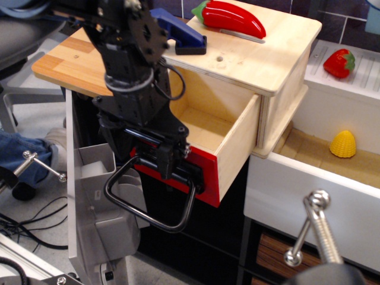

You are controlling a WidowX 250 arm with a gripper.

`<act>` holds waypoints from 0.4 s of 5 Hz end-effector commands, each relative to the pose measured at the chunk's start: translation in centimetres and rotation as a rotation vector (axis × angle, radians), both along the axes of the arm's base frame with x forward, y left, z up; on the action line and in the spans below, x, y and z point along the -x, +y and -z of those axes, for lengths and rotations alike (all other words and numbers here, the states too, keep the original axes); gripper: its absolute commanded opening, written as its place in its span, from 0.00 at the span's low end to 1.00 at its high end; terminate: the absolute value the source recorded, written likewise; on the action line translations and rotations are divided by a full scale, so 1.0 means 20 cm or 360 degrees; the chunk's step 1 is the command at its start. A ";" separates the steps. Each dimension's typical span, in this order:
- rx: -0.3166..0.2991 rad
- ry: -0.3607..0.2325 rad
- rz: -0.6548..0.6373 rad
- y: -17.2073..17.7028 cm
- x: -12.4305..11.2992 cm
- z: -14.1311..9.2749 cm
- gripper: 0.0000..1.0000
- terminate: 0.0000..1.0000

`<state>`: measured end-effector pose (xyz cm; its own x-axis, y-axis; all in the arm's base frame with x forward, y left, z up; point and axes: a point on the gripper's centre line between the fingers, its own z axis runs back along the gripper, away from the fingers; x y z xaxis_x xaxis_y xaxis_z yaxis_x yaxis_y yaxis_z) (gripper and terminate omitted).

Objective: Close drawer of box

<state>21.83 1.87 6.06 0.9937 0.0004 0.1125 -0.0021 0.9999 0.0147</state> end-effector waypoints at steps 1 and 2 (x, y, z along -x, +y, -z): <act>0.0020 -0.0150 -0.0058 0.04 -0.24 -0.13 1.00 0.00; 0.0038 -0.0179 -0.0095 0.04 -0.33 -0.16 1.00 0.00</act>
<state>27.68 2.57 7.85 0.9831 0.0647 0.1714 -0.0645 0.9979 -0.0069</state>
